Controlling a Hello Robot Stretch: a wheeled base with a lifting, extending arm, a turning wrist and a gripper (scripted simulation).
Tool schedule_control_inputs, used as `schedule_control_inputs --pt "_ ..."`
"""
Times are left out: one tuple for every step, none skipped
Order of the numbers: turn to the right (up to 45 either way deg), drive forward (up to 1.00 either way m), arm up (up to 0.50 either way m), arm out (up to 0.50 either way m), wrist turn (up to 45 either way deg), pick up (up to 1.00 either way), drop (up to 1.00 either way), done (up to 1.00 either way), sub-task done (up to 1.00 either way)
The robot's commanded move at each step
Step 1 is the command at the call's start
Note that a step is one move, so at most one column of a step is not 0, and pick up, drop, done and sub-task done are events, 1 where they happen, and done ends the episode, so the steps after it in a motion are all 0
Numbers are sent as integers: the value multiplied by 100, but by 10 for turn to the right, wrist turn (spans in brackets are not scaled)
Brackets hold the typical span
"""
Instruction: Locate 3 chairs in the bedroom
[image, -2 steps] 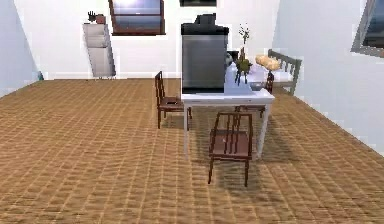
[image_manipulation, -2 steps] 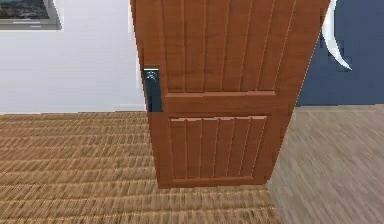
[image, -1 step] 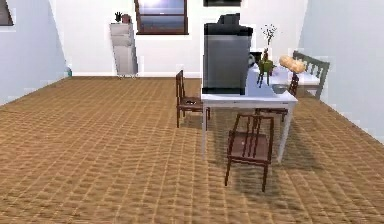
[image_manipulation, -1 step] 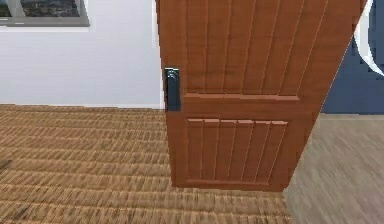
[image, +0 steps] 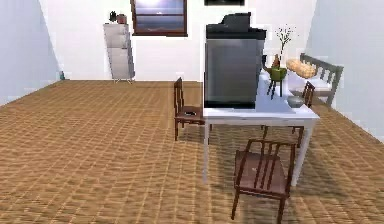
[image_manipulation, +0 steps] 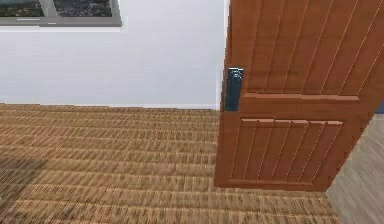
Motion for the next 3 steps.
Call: schedule_control_inputs --pt "-240 0 0 0 0 0 0 0 0" --pt "0 65 0 0 0 0 0 0 0" --pt "450 0 0 0 0 0 0 0 0"
